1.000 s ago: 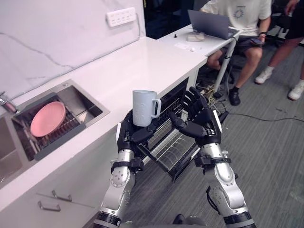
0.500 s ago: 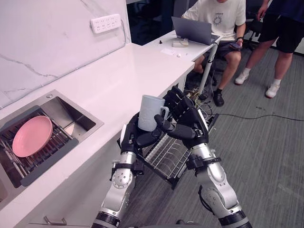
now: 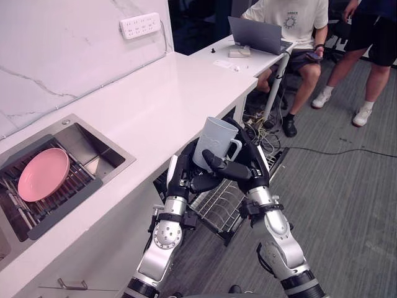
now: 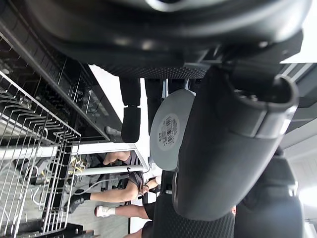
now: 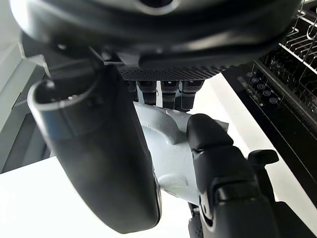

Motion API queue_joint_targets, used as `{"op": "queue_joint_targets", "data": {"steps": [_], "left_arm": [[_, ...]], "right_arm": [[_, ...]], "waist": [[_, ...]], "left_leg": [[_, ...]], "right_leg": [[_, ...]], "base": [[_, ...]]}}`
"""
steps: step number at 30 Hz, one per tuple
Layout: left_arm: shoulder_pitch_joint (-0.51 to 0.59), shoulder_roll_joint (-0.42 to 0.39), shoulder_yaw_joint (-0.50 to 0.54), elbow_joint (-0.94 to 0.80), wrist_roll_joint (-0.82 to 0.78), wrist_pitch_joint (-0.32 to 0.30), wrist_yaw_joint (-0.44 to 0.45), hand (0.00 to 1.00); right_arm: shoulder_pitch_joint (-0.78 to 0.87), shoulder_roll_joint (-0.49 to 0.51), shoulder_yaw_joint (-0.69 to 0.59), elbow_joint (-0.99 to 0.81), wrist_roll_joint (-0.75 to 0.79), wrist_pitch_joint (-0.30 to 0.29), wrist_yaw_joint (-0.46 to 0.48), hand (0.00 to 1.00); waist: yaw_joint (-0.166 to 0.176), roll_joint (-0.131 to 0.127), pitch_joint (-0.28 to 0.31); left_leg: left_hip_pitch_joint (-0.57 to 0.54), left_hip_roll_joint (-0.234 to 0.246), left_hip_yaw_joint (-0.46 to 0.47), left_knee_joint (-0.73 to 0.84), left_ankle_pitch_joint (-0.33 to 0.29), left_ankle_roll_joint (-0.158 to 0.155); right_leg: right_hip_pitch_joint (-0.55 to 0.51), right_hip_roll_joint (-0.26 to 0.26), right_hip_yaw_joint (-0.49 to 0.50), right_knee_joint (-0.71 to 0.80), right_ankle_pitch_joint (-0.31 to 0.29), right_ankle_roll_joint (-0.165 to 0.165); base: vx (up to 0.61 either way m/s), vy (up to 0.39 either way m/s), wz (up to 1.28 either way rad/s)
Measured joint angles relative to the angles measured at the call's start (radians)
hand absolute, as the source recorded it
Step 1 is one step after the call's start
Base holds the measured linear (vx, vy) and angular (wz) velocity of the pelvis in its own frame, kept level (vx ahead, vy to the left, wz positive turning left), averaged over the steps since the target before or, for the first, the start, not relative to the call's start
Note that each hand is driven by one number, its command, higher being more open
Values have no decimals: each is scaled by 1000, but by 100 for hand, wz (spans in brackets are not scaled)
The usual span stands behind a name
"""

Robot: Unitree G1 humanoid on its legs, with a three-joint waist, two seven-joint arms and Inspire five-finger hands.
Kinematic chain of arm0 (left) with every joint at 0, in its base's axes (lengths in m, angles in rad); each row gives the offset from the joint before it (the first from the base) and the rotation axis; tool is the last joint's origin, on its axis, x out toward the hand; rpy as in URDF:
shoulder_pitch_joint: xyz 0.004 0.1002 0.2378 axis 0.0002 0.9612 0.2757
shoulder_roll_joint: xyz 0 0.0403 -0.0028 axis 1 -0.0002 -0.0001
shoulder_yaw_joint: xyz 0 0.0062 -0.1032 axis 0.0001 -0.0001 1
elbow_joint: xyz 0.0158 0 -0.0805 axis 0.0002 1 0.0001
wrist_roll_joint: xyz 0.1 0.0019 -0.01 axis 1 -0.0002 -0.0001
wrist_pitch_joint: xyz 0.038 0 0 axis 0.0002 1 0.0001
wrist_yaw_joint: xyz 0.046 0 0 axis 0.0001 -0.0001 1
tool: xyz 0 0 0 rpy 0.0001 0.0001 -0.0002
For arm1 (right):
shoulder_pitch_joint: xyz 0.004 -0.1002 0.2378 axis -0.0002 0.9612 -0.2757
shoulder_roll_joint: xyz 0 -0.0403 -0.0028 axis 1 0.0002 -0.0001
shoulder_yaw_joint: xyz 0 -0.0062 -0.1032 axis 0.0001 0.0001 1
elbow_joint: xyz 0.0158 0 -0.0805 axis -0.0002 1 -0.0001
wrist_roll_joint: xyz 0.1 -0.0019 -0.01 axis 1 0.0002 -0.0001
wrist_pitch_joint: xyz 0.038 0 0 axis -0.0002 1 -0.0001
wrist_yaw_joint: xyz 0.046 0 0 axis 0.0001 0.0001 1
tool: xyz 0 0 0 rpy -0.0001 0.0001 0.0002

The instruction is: Walk over to the sink, pick up the cup, carry it to the dishwasher, place the cup inside the dishwasher, then close the dishwasher door

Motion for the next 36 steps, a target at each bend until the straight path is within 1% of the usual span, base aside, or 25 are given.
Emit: {"op": "queue_joint_targets", "data": {"steps": [4,6,9,10,11,14,17,20,22,25,28,31,33,35,36], "left_arm": [[-6,21,-1,-1,0,1,1,30],[-6,28,-4,-6,3,0,1,30],[-6,50,-15,-12,6,1,0,30],[-6,54,-16,-14,13,1,0,90],[-6,55,-15,-15,19,1,1,90],[-3,55,-17,-21,20,0,0,90],[40,44,-29,-45,40,-2,-20,90],[91,29,-24,-45,41,-22,-35,90],[137,23,-16,-45,41,-29,-38,90],[181,17,21,-44,40,-29,-37,90],[201,17,36,-35,38,-29,-36,90],[213,13,48,8,17,-31,-51,90],[218,10,54,69,8,-31,-72,90],[218,12,54,124,-11,-30,-87,90],[220,14,60,147,-22,-30,-91,90]], "right_arm": [[-24,-36,30,8,76,11,8,30],[-37,-43,28,17,78,14,12,30],[-71,-96,27,39,79,16,25,30],[-74,-110,28,38,88,17,35,30],[-74,-110,29,38,111,18,39,30],[-74,-111,24,37,114,21,46,30],[-74,-98,-9,34,81,28,40,30],[-74,-62,-107,31,-40,29,-3,30],[-74,-44,-198,27,-137,24,-56,30],[-71,-35,-260,27,-237,11,-109,30],[-52,-35,-273,20,-285,5,-125,30],[-15,-39,-252,36,-301,6,-97,30],[-14,-54,-216,120,-321,7,-68,30],[-15,-75,-195,206,-337,23,-44,30],[-19,-80,-187,260,-354,41,-37,30]], "waist": [[0,1,0],[2,1,0],[2,0,0],[2,0,0],[2,0,0],[2,0,0],[2,0,0],[6,0,0],[10,0,0],[12,0,0],[14,0,0],[22,0,0],[22,-2,1],[29,-4,6],[34,-6,26]], "left_leg": [[-3,-1,-1,1,0,0],[-4,0,-2,2,0,0],[-6,-1,-2,4,0,0],[-8,-1,-2,5,0,0],[-8,0,-2,6,0,0],[-9,1,-2,7,0,0],[-9,1,-2,7,0,0],[-8,1,-7,8,0,0],[-8,1,-15,8,0,0],[-10,2,-17,7,0,0],[-14,4,-25,5,1,-2],[-23,5,-33,3,3,-5],[-41,5,-46,4,9,-5],[-70,2,-64,7,20,-4],[-88,1,-80,10,25,-3]], "right_leg": [[-2,-1,0,0,0,0],[-3,-1,0,0,0,0],[-4,-1,1,0,2,0],[-5,-1,1,0,2,0],[-6,-1,2,0,2,0],[-6,-1,3,1,2,0],[-5,0,5,1,3,0],[-1,0,10,1,3,0],[2,0,29,0,2,1],[2,1,28,-3,2,1],[5,3,21,-8,2,1],[5,3,13,-18,3,3],[-6,2,1,-20,3,3],[-26,-1,-17,-19,4,3],[-35,-3,-32,-16,4,3]], "base": [[0,0,0],[0,0,0],[0,0,0],[0,0,0],[0,0,0],[0,0,0],[0,0,0],[2,-1,5],[10,9,8],[5,2,1],[8,-16,8],[27,-8,9],[32,-10,19],[29,-8,29],[1,-3,38]]}}
